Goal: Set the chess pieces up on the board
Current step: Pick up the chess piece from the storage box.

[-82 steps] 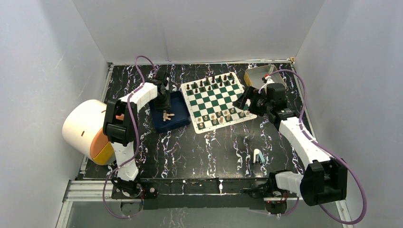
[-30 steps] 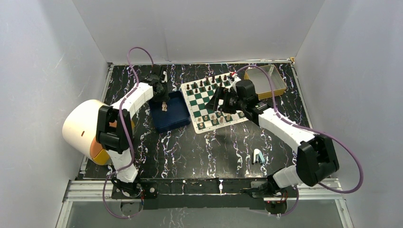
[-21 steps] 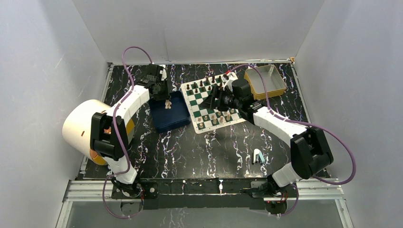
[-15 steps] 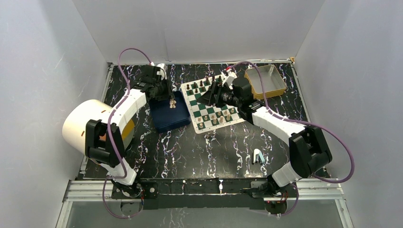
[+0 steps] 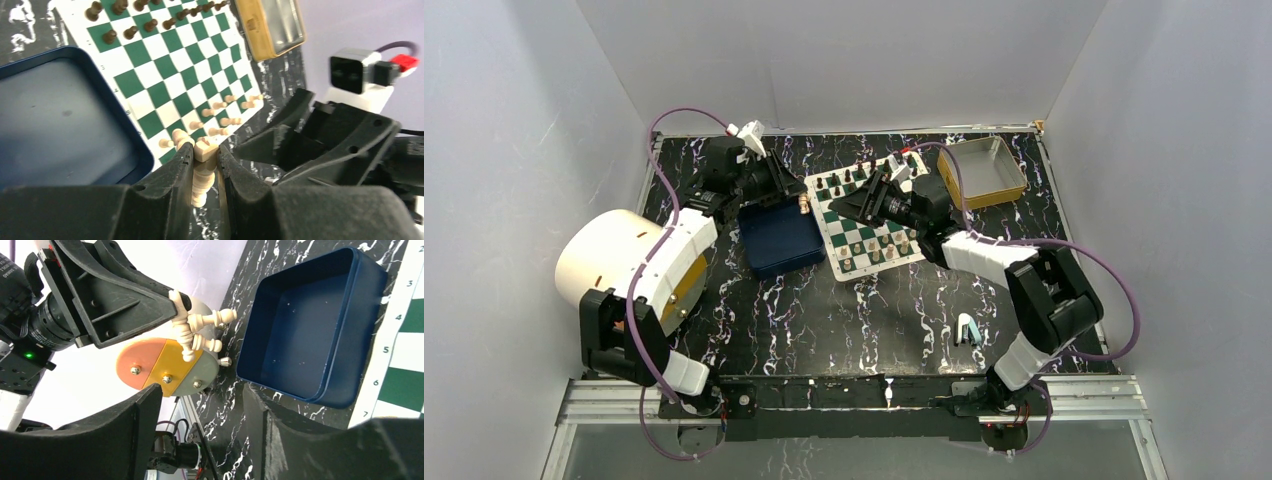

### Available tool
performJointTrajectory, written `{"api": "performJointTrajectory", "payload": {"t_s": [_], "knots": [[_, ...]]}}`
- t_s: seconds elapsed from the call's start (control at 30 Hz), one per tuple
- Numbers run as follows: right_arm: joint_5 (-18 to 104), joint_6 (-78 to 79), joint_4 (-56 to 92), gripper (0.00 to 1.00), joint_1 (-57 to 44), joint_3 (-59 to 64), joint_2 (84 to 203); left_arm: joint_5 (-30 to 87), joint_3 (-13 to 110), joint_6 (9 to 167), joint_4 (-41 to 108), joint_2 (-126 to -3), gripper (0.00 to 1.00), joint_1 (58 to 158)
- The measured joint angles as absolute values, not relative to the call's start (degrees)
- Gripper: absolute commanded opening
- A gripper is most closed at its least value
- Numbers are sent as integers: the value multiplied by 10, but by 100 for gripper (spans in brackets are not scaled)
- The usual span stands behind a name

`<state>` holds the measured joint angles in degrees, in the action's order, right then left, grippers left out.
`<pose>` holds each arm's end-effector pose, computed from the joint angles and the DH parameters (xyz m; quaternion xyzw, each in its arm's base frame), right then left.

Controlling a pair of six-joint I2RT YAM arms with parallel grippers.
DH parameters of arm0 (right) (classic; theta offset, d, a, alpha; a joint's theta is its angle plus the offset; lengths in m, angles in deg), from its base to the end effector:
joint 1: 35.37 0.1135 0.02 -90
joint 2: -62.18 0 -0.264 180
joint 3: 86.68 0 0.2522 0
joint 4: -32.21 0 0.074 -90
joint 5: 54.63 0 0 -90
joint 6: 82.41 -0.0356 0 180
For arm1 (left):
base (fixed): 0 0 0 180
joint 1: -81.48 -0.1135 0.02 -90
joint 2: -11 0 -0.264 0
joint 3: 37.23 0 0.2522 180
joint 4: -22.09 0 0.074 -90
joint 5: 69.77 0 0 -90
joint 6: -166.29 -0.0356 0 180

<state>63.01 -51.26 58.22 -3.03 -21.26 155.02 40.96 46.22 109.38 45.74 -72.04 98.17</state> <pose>0.2974 0.2078 0.2584 -0.0030 0.7148 0.6041 0.3524 0.3209 -0.1094 0.3350 -0.0192 0.8271 -0.3641 0.4277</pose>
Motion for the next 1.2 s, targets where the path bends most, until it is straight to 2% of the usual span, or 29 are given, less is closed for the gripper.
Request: {"api": "performJointTrajectory", "payload": {"t_s": [0.13,0.37,0.57,0.9,1.07,1.2], "knots": [[646,-560,632,76,-30,-213,1566,432,445,1133,416,-707,0,982],[672,-620,711,77,-27,-213,1597,447,434,1172,384,-699,0,982],[656,-554,666,78,-20,-213,1572,457,424,1174,364,-699,0,982],[746,-497,645,92,-91,-198,1548,582,412,1137,286,-705,0,982],[763,-457,617,90,-115,-190,1547,610,410,1136,263,-712,0,982],[732,-341,615,89,-110,-216,1512,612,410,1157,247,-713,0,982]]}}
